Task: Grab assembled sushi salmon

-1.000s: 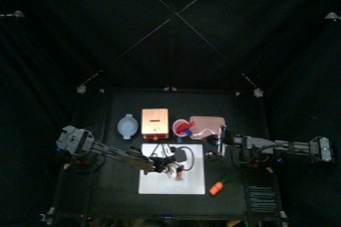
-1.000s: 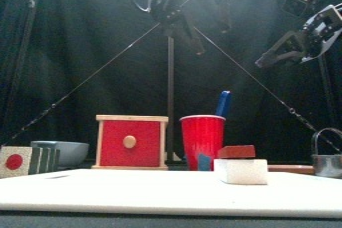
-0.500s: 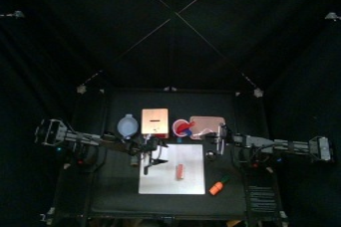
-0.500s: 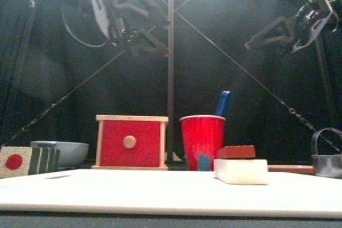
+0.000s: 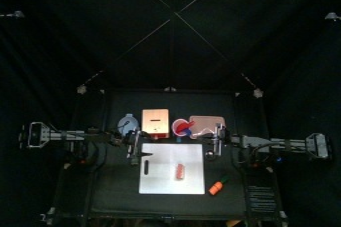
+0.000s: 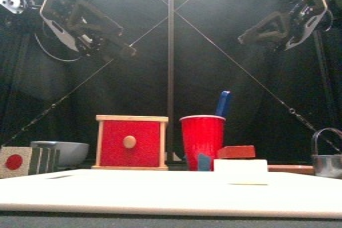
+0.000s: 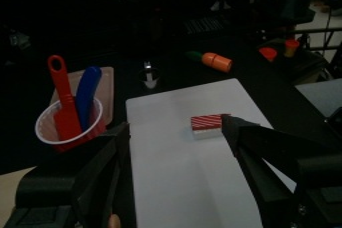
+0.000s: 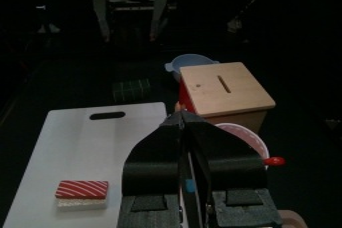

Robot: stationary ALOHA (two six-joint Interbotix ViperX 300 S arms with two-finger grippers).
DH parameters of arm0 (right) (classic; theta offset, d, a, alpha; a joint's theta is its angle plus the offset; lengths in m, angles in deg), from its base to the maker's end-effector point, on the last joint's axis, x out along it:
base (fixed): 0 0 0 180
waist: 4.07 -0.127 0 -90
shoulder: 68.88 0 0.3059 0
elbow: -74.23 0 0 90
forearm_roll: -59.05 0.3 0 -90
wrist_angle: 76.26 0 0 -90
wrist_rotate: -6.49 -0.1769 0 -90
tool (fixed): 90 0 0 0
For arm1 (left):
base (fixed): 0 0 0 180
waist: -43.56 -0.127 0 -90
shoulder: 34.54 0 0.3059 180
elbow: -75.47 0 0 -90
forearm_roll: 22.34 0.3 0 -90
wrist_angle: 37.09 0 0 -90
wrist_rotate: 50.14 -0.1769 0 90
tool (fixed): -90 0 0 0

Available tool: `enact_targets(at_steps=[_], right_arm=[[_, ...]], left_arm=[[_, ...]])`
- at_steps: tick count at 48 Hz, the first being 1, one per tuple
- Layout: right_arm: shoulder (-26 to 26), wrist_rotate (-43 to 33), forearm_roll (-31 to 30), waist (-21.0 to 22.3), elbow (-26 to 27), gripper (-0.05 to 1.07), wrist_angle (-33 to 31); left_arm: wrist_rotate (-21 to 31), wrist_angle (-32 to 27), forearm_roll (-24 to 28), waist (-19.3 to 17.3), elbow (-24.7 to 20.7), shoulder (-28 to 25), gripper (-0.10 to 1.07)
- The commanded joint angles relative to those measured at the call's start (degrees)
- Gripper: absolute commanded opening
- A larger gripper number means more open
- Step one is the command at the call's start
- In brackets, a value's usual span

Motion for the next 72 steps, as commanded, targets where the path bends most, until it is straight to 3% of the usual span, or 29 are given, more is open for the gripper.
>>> enact_targets(at_steps=[1, 16, 31, 54, 72], right_arm=[[-0.6, 0.1, -0.1, 0.2, 1.0, 0.06, 0.6], [-0.8, 0.1, -0.1, -0.2, 0.4, 0.06, 0.5], [-0.9, 0.2, -0.2, 0.7, 0.0, 0.06, 0.6], [-1.4, 0.0, -0.2, 0.2, 1.6, 0.06, 0.6], [-5.0, -0.4, 1.1, -4.1, 3.3, 0.09, 0.2]], left_arm=[[-1.1, 0.7, -2.4, 0.4, -0.4, 0.3, 1.03], [-7.1, 0.7, -5.2, 1.6, 0.6, 0.3, 1.03], [-9.2, 0.6, -7.6, 1.4, 1.1, 0.3, 1.03], [-9.1, 1.2, -10.2, 2.1, 0.4, 0.3, 1.03], [-9.2, 1.5, -11.0, 2.8, 0.4, 0.4, 1.03]])
